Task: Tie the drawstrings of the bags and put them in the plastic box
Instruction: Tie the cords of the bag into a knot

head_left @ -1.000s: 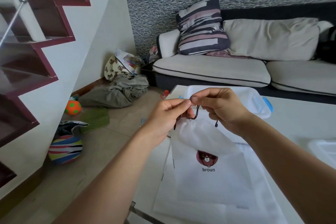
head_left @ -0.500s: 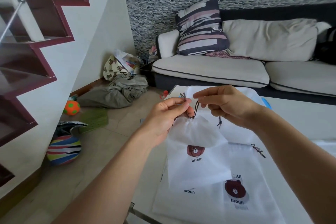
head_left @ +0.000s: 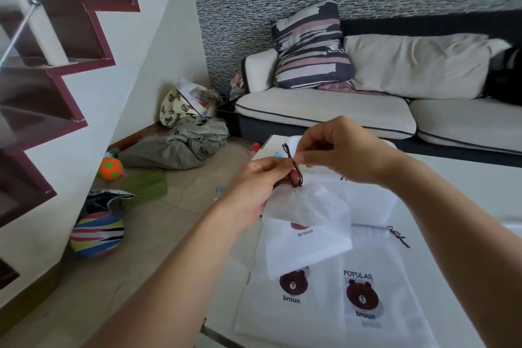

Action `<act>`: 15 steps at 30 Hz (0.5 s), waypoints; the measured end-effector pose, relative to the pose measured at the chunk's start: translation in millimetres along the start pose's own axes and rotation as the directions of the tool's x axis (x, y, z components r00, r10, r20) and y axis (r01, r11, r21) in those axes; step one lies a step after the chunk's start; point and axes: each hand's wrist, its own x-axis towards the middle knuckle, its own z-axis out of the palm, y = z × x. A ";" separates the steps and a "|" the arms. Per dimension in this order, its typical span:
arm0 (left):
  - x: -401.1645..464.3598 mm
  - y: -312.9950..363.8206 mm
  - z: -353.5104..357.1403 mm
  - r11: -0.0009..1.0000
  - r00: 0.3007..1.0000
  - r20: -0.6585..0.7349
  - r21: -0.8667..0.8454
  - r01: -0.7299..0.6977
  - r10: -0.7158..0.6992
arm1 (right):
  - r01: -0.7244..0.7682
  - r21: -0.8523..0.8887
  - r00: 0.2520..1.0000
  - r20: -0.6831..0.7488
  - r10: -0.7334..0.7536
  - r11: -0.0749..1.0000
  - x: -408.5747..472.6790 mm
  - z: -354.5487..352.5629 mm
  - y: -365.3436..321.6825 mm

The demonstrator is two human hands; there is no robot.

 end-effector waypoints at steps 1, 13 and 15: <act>-1.7 1.1 1.4 1.000 1.000 0.007 -0.012 0.001 -0.001 | 0.010 0.005 1.000 -0.028 -0.010 1.000 1.3 2.6 1.0; -6.1 3.0 8.3 0.999 1.000 0.006 -0.032 0.021 -0.020 | -0.039 0.496 0.998 0.063 0.010 0.867 4.7 15.0 13.6; -6.0 5.2 8.4 0.997 0.999 0.028 -0.068 0.048 -0.047 | -0.044 0.452 0.999 0.007 0.046 0.891 4.3 16.9 13.6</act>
